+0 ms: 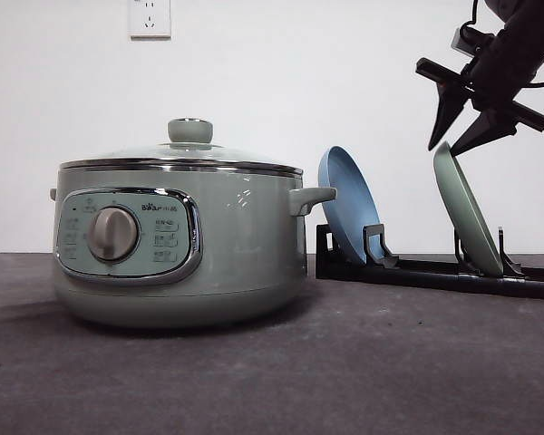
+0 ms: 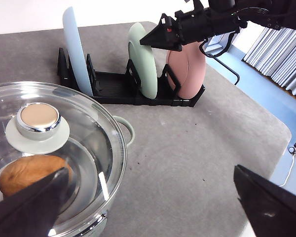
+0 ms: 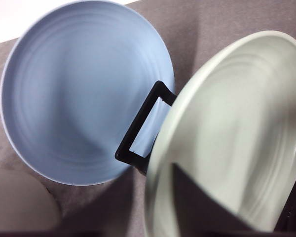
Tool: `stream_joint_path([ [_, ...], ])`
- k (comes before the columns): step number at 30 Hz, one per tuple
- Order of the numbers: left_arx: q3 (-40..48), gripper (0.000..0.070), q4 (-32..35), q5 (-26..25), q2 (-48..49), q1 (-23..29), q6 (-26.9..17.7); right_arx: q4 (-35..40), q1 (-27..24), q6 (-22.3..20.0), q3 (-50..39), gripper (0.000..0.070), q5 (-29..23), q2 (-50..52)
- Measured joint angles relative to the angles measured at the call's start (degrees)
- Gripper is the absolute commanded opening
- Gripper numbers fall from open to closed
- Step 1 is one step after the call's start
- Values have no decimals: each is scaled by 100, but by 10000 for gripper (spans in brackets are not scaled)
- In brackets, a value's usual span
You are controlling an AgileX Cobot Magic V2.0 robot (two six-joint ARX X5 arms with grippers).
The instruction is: Transfer potato from steamer to green plate
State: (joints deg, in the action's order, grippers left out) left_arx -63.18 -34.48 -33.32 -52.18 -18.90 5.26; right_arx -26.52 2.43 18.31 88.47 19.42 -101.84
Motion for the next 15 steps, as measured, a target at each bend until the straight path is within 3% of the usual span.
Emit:
stream_joint_path([
  [9, 0, 700, 0, 0, 0, 0, 0, -9, -42, 118, 0, 4, 59, -3],
  [15, 0, 700, 0, 0, 0, 0, 0, -63, -98, 242, 40, 4, 647, 282],
])
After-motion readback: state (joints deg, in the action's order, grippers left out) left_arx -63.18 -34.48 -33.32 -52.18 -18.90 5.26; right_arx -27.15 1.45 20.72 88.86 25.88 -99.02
